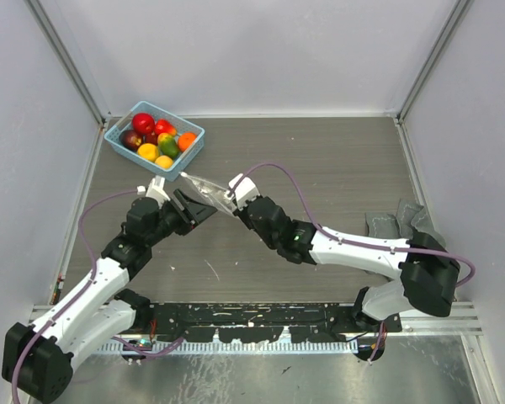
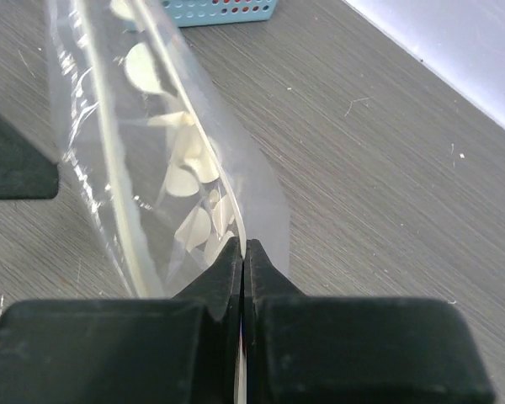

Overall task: Place the food in the zip-top bag and seal the zipper
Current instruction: Open the zipper of the food storage bag.

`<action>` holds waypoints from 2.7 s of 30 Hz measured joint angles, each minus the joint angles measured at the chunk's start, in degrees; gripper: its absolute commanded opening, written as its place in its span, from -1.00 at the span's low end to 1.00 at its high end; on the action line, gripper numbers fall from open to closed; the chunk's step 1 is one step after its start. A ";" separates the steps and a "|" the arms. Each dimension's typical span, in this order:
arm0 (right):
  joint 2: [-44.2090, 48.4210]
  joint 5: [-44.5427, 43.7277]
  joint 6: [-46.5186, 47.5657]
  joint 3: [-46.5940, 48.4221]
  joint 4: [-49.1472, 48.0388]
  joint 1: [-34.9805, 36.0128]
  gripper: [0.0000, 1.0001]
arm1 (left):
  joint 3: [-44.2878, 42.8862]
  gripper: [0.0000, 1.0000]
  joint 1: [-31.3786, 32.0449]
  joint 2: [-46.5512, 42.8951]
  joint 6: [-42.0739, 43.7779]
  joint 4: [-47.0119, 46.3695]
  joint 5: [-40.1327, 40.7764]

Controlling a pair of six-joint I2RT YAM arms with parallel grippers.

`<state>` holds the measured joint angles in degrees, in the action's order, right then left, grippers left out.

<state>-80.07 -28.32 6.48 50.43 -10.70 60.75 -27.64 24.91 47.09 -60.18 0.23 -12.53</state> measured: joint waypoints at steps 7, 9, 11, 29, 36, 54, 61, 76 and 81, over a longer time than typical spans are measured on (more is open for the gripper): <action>-0.35 -7.26 3.96 0.02 -0.96 5.11 -0.99 | -2.62 0.54 0.00 -1.38 -0.37 2.64 0.83; -0.98 -8.87 4.35 0.09 -1.57 6.16 -0.99 | -2.64 0.55 0.00 -1.46 -0.57 2.67 0.85; -2.01 -10.29 4.57 0.26 -1.97 7.13 -0.99 | -2.64 0.55 0.00 -1.46 -0.83 2.64 1.01; -3.98 -16.46 3.63 0.70 -5.68 9.01 -0.99 | -1.73 0.29 0.55 -0.44 -2.03 2.73 3.19; -5.03 -20.70 3.61 0.70 -7.78 9.55 -1.00 | -1.42 0.03 0.55 -0.94 -1.79 5.33 3.98; -9.38 -20.98 1.70 0.59 -9.07 11.23 -0.99 | -0.63 0.10 0.70 -0.42 -0.70 7.52 5.25; -10.36 -19.21 0.39 0.59 -9.51 11.85 -0.77 | -0.63 -0.87 1.60 2.49 -0.79 5.68 5.22; -10.29 -8.46 3.34 -0.85 -11.41 7.26 -0.21 | -0.85 -1.00 2.86 3.98 2.03 5.90 3.06; -10.29 -6.67 3.50 -0.85 -10.80 6.86 -0.22 | -1.64 -1.00 3.23 4.50 2.69 6.03 2.29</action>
<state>-90.37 -34.98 9.98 49.58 -21.50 67.61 -29.28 28.14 51.59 -57.49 6.26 -10.24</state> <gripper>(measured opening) 0.396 0.009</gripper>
